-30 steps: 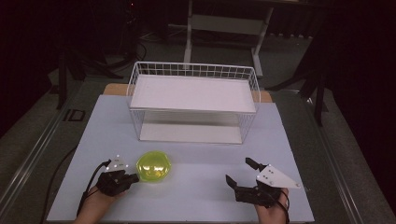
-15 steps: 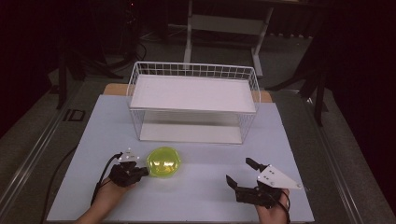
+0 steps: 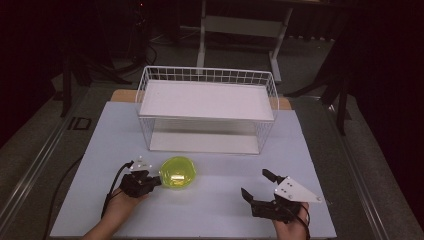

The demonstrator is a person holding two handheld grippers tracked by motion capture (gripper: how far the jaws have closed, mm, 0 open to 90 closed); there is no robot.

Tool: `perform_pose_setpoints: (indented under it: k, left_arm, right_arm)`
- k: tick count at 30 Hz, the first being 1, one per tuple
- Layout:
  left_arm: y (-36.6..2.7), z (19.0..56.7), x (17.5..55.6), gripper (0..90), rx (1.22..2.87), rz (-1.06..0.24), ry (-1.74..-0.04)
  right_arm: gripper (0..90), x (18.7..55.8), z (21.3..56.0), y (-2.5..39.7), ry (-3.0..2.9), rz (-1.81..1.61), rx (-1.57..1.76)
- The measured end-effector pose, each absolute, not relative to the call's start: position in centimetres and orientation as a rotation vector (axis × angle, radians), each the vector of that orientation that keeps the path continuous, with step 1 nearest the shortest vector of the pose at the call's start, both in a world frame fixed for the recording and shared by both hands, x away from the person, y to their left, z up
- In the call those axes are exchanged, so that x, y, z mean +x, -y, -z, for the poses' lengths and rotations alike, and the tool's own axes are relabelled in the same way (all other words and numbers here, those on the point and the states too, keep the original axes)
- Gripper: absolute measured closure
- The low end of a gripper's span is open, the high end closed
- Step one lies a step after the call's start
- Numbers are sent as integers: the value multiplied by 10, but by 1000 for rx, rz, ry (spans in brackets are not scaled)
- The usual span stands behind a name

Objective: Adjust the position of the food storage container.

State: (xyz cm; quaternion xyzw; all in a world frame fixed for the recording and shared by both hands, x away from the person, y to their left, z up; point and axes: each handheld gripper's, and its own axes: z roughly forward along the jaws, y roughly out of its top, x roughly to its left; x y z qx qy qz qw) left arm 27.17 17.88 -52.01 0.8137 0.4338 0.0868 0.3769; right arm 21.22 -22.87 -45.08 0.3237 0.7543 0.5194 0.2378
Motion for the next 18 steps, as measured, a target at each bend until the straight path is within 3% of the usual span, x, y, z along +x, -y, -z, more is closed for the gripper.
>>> perform_pose_setpoints:
  k: [11, 18]
  left_arm:
    - [-153, 522, 291, 900, 2084, -199, -1102]
    - [-162, 520, 290, 900, 2066, -235, -1135]
  right_arm:
    - [119, 212, 452, 228, -2072, -1426, 888]
    - [119, 212, 451, 228, -2070, -1423, 885]
